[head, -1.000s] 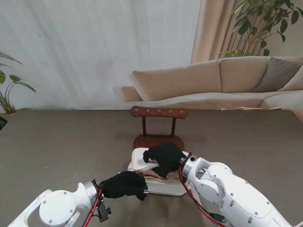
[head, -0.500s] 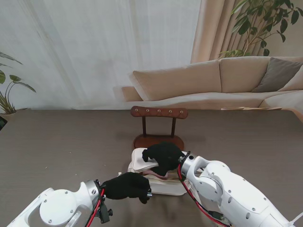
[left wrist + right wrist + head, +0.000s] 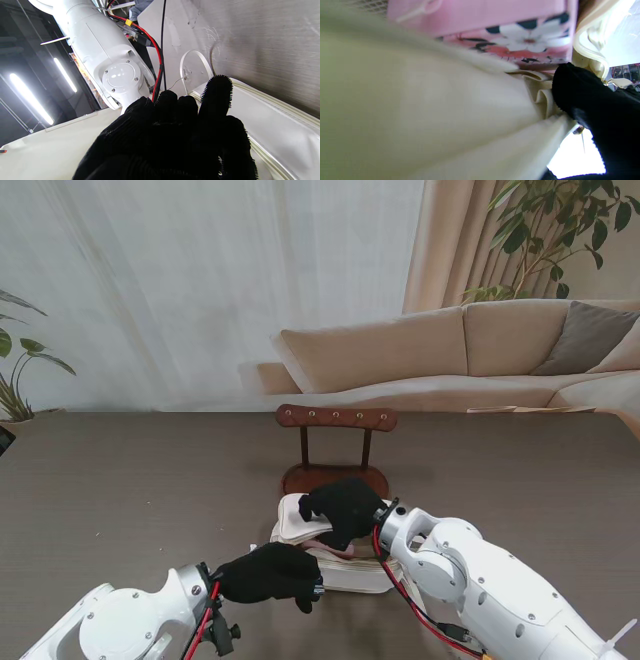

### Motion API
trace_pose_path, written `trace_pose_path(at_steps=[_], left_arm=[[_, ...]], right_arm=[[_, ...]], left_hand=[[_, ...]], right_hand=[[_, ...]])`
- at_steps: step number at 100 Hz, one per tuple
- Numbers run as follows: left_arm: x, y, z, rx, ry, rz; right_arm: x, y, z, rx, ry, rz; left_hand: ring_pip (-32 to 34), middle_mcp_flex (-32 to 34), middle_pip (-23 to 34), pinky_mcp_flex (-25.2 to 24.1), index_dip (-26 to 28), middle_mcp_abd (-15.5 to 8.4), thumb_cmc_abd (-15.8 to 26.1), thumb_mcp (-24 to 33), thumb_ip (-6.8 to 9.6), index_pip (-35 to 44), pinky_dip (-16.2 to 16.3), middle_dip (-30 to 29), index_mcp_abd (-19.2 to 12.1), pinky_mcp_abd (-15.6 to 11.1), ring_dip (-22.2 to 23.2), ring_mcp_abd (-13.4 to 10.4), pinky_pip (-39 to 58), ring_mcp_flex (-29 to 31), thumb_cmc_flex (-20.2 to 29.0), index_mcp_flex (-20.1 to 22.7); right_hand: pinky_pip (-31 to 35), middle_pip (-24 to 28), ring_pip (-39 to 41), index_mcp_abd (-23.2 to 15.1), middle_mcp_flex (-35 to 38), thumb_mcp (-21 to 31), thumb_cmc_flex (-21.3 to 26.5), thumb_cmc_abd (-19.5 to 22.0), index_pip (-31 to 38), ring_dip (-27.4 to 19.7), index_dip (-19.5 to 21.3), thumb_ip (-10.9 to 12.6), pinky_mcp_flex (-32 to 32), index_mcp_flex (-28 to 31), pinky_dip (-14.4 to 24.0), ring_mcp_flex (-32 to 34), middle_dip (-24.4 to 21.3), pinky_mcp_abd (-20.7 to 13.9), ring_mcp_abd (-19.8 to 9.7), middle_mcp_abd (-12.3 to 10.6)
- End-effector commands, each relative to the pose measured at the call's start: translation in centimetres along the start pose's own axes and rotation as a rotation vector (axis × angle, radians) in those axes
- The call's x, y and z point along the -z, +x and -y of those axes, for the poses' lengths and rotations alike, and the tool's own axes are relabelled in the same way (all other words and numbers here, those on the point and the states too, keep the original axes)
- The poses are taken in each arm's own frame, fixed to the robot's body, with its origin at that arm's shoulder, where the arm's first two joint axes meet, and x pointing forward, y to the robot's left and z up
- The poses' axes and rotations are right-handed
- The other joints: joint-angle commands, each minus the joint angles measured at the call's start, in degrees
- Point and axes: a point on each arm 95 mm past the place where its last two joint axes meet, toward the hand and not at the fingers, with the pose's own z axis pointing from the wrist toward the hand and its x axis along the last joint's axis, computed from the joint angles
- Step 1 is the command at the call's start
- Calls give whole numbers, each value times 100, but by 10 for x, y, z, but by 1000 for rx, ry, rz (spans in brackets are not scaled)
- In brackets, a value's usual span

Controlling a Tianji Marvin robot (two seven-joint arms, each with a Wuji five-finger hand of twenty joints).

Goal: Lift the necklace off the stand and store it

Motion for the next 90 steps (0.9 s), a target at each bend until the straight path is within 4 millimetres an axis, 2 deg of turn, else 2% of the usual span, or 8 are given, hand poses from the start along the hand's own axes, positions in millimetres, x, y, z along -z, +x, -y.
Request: trace_pose_path(at_steps=[1,28,66,90], left_arm=[[-9,12,-6,7,-42,-50],[-33,15,-3,14,-85,-90],[-58,20,-2,47,-129,-140],[-60,19,-3,49,-151,-125]], right_arm=[[19,5,61,-45,174,24],[17,7,66,-61,180,22],[15,8,69,-79,188,21],[16,8,69,-92,184,20]], left_hand=[[87,304,256,131,-28,-306,-55,102,117,244,482,73,-585,-152,2,-294,917,310,2,286],[98,291,214,194,-32,-308,-71,149,102,240,667,50,-586,-160,-13,-286,968,297,-22,290],[-2,221,60,45,-39,-273,-59,150,100,215,658,-38,-577,-209,-48,-261,774,117,-1,263],[-64,185,-46,-26,-33,-262,-27,102,106,203,596,-110,-572,-242,-58,-254,682,32,22,241]], right_hand=[[131,-455,-889,-74,-23,516,570,182,-198,-800,-31,380,-939,60,-150,987,-239,-470,-1082,-61],[141,-450,-880,-64,-36,515,579,205,-194,-801,-29,384,-938,58,-153,997,-240,-494,-1099,-59],[156,-439,-875,-52,-48,502,574,215,-194,-805,-29,385,-936,46,-157,998,-240,-530,-1105,-58],[130,-445,-896,-94,-79,450,450,128,-217,-815,-35,363,-996,-22,-169,943,-245,-495,-1074,-60]])
